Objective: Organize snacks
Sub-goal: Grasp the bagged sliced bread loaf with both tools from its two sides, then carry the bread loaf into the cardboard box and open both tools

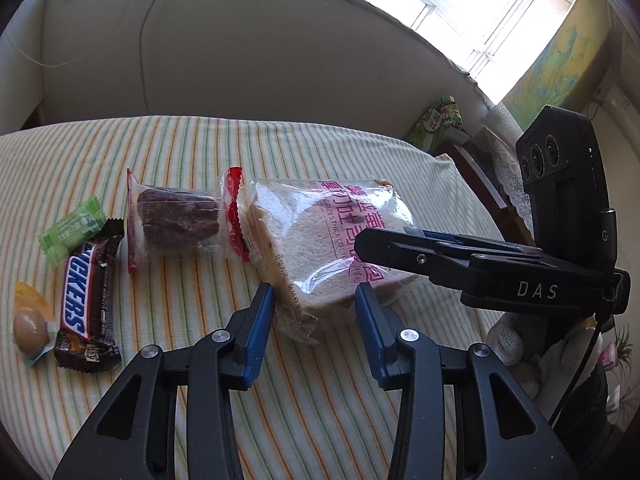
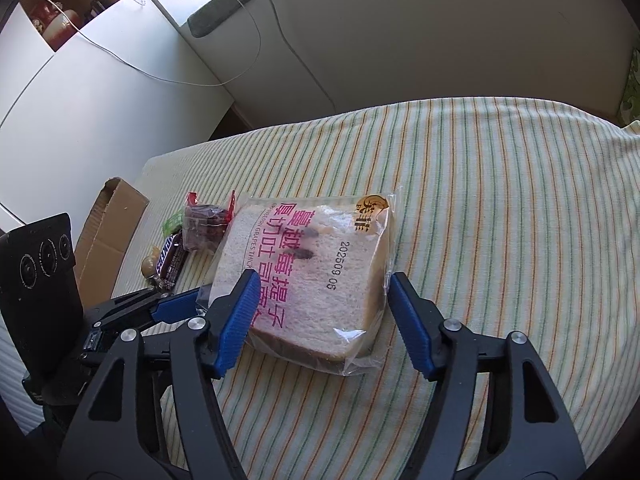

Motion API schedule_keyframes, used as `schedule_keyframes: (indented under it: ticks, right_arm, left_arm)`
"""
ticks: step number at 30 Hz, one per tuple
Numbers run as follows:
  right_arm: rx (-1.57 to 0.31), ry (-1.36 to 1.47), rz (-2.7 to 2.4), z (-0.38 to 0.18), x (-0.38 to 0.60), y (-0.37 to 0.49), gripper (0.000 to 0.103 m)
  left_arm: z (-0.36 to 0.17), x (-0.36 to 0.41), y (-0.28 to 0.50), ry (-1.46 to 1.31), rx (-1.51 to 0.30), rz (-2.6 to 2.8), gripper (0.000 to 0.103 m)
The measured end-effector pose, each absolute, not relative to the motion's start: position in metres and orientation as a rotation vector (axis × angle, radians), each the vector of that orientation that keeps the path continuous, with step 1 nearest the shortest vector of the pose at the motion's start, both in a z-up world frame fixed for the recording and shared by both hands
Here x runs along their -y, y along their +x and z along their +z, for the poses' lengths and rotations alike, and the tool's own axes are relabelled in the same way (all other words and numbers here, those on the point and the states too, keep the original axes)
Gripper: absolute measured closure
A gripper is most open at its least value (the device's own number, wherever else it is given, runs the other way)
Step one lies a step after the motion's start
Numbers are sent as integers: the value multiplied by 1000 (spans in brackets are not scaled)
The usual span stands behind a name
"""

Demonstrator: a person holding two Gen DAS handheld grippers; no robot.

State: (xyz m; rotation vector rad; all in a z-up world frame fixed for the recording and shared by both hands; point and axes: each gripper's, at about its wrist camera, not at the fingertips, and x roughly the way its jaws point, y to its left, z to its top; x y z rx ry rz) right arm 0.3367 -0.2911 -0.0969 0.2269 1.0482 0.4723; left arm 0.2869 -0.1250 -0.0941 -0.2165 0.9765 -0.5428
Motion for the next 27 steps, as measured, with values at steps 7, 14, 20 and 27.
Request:
schedule_keyframes:
  ticks: [7,14,20,27]
  right_arm:
    - [-1026,219,455,-90,291,328,41]
    - [-994,202,451,-73,289,315,42]
    - [-957,173,468,-53,277,304,42]
    - [-926,145,502,-34,248,294,42]
  left_arm:
    - [-86,128,279,-182,-952,-541,63]
    - [-74,119,271,-186,-919,-549,63]
    - [-61,101,258,-190,-876,-541,63]
    - [-46,70,242,-200,-829,-503,63]
